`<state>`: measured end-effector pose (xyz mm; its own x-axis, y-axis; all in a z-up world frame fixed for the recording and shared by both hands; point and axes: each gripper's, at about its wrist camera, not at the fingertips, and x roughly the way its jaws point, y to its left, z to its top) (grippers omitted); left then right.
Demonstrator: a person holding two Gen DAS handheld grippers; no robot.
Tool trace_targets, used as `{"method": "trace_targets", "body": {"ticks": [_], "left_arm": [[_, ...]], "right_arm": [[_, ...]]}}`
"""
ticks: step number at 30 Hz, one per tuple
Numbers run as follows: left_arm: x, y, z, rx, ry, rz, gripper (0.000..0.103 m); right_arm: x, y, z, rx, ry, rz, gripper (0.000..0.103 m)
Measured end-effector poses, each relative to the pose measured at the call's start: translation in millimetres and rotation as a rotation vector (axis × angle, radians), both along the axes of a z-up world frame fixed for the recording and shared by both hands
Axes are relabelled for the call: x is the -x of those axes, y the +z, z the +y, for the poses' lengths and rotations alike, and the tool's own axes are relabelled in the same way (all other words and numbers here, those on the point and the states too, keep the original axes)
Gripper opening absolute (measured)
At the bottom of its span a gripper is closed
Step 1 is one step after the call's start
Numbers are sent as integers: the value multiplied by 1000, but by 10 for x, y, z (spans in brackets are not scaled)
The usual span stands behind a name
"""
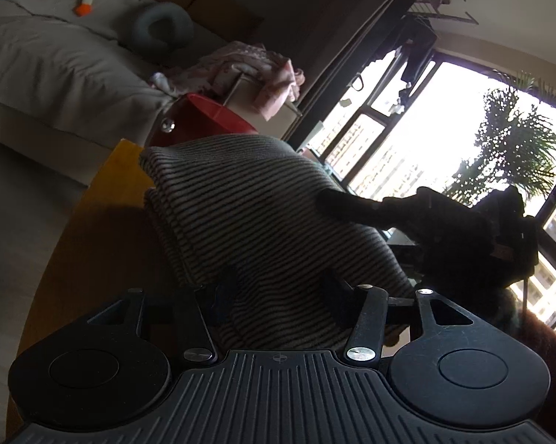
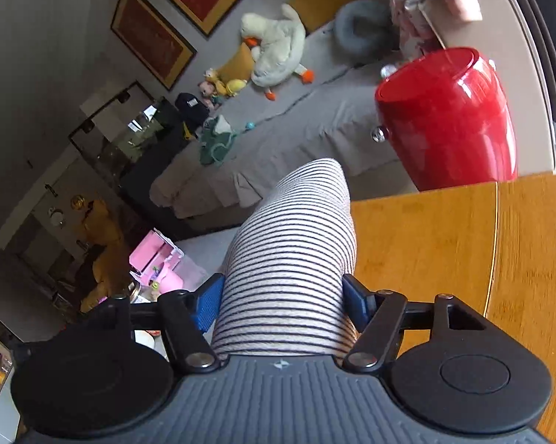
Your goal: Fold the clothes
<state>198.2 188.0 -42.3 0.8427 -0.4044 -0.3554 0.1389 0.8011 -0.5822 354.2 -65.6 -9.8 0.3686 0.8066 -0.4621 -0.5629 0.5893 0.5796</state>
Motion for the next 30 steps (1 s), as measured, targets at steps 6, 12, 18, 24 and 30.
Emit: {"method": "trace_targets", "body": {"ticks": [6, 12, 18, 24, 30], "left_arm": [[-11, 4, -70, -29, -9, -12, 53], [33, 33, -130, -65, 13, -10, 53], [292, 159, -277, -134, 50, 14, 59], [696, 145, -631, -227, 129, 114, 86], [1036, 42, -1102, -340, 269, 245, 103]], "right_arm": [[-61, -284, -139, 48, -95, 53, 67], [355, -140, -235, 96, -149, -100, 77], [901, -6, -414, 237, -129, -250, 99], [1304, -120, -754, 227, -142, -203, 103], [1664, -251, -955, 360, -183, -172, 103]]}}
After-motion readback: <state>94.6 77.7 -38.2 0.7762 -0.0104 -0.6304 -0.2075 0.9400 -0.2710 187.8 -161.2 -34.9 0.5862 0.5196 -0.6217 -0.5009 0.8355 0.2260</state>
